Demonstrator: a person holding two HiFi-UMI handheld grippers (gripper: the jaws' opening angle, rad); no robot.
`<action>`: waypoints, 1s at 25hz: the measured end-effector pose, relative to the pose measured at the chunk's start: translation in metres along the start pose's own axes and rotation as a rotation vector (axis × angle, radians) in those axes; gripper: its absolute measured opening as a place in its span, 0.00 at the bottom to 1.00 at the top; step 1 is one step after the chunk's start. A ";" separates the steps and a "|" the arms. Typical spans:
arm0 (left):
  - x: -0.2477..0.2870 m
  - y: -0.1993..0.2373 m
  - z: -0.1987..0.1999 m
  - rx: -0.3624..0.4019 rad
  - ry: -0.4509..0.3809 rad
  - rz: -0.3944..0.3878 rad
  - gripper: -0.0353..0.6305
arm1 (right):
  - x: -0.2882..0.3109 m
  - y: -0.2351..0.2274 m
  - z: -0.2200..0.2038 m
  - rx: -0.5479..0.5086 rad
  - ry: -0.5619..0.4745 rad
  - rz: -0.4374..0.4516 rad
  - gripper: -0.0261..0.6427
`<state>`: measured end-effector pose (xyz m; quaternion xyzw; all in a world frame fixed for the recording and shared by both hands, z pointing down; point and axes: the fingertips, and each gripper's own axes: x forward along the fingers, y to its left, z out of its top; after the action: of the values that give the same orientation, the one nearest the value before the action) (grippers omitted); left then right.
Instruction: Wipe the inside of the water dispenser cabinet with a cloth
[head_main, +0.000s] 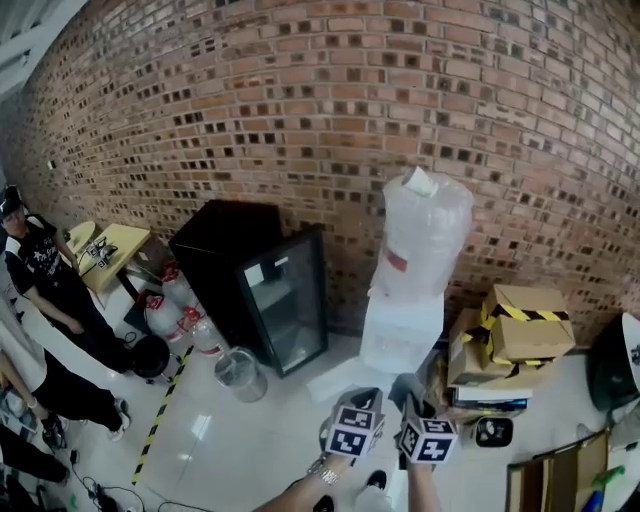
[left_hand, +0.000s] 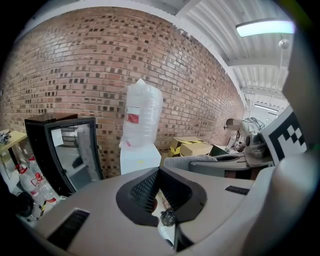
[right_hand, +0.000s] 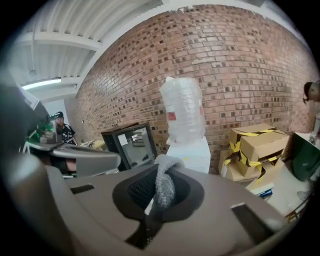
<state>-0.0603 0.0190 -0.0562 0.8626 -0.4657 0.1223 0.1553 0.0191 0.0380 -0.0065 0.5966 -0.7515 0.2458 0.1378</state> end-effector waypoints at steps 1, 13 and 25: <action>-0.010 -0.001 0.000 -0.003 -0.003 -0.002 0.06 | -0.008 0.008 -0.001 -0.006 -0.004 0.003 0.05; -0.060 -0.022 -0.008 0.003 -0.019 0.046 0.06 | -0.050 0.042 -0.014 -0.069 -0.002 0.048 0.05; -0.074 -0.053 -0.004 0.011 -0.045 0.038 0.06 | -0.077 0.036 -0.010 -0.082 -0.024 0.058 0.05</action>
<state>-0.0560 0.1043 -0.0872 0.8570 -0.4845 0.1081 0.1378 0.0032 0.1128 -0.0442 0.5711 -0.7797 0.2113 0.1459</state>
